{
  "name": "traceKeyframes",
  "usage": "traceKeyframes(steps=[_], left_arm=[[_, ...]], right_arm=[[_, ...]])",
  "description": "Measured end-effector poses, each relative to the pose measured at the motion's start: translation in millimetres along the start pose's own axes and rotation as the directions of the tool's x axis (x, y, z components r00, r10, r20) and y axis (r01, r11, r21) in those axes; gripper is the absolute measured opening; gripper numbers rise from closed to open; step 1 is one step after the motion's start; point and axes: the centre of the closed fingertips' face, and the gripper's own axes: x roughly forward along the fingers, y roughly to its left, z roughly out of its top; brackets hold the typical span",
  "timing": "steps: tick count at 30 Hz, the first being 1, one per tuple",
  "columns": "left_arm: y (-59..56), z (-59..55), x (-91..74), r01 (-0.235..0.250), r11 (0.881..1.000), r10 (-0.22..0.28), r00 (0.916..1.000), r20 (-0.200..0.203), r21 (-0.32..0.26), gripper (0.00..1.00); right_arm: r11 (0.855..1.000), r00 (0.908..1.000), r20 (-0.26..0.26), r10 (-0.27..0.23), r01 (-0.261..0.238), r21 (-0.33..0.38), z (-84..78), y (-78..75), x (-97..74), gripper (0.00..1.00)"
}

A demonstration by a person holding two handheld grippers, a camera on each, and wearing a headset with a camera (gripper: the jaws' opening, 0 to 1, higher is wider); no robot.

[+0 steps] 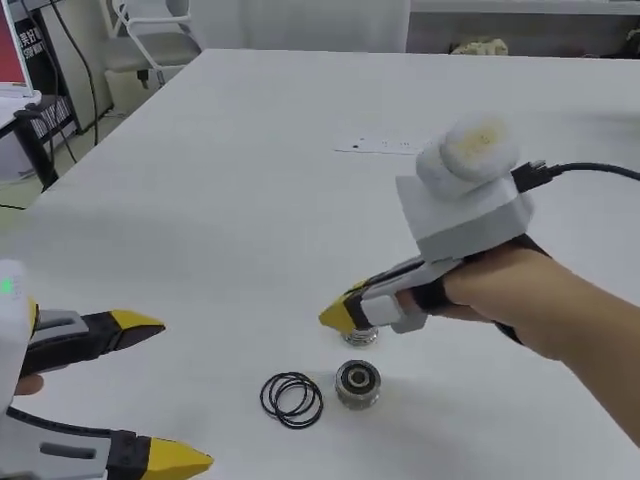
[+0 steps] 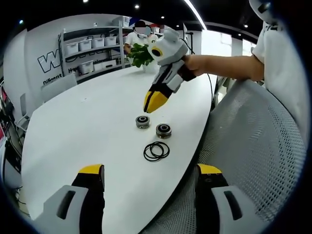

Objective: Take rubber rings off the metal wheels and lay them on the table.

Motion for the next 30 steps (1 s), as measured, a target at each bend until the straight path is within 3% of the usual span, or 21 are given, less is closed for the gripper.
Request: traceKeyframes(steps=[3, 8, 14, 20, 27, 30], left_arm=[[-0.6, 1.9, -0.1, 0.004, 1.0, -0.004, 0.9999, 0.012, -0.001, 0.74], [-4.4, 6.8, -0.1, 0.023, 1.0, -0.022, 0.9989, 0.042, -0.019, 0.75], [-6.8, 13.0, 0.0, 0.04, 0.998, -0.036, 0.996, 0.082, -0.043, 0.79], [-7.0, 14.3, -0.1, 0.042, 0.998, -0.037, 0.9952, 0.09, -0.047, 0.83], [-8.7, 14.3, 0.5, 0.051, 0.998, -0.047, 0.9948, 0.091, -0.045, 0.85], [-9.5, 15.2, 0.8, 0.058, 0.997, -0.053, 0.9937, 0.099, -0.051, 0.86]], right_arm=[[1.0, 0.9993, 0.036, -0.01, 0.011, -0.014, 8.5, 1.4, -10.8, 0.07], [1.0, 0.9955, 0.094, 0.013, -0.011, -0.013, 12.3, 9.7, -31.7, 0.13], [0.992, 0.9896, 0.139, 0.038, -0.02, -0.127, 10.6, 25.1, -54.3, 0.24], [0.973, 0.9931, 0.114, 0.028, -0.001, -0.231, -9.6, 32.5, -64.9, 0.43], [0.971, 0.9989, 0.043, -0.017, 0.026, -0.236, -47.5, 22.5, -68.5, 0.55], [0.977, 0.9981, 0.047, -0.04, 0.049, -0.208, -60.3, 19.0, -74.8, 0.55]])
